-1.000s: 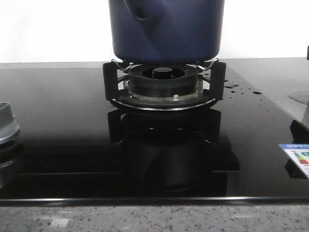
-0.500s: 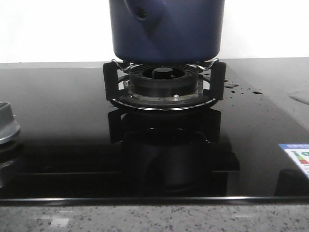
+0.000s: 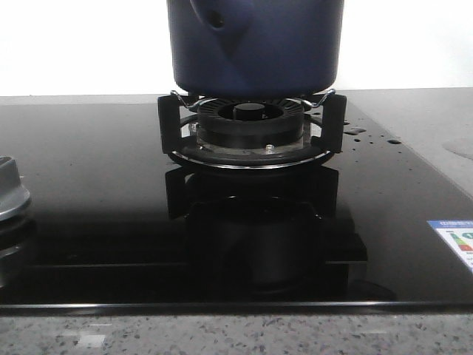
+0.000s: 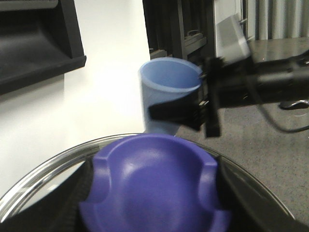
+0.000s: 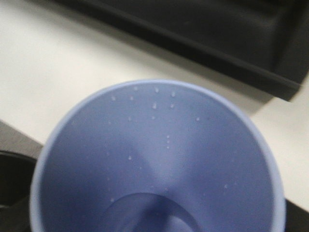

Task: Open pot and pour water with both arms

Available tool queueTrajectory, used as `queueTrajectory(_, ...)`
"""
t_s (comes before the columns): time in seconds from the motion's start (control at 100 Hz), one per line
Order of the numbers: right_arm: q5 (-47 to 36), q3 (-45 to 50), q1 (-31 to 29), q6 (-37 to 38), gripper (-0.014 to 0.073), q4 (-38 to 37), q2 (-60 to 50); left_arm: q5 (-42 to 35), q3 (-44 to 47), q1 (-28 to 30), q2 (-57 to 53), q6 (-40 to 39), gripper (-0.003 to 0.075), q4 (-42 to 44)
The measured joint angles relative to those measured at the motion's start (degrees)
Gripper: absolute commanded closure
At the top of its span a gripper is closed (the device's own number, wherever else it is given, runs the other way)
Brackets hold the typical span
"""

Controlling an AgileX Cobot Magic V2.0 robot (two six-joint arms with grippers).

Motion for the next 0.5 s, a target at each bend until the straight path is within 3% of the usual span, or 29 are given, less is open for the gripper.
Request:
queueTrajectory(0.18, 2.7, -5.6, 3.5, 0.0, 0.0396, -6.1, 5.8, -2.2, 0.7, 0.0, -4.5, -2.0, 0.05, 1.9)
queueTrajectory(0.5, 3.2, -9.0, 9.2, 0.0, 0.0396, -24.1, 11.8, -5.4, 0.7, 0.0, -9.4, -3.3, 0.05, 2.6)
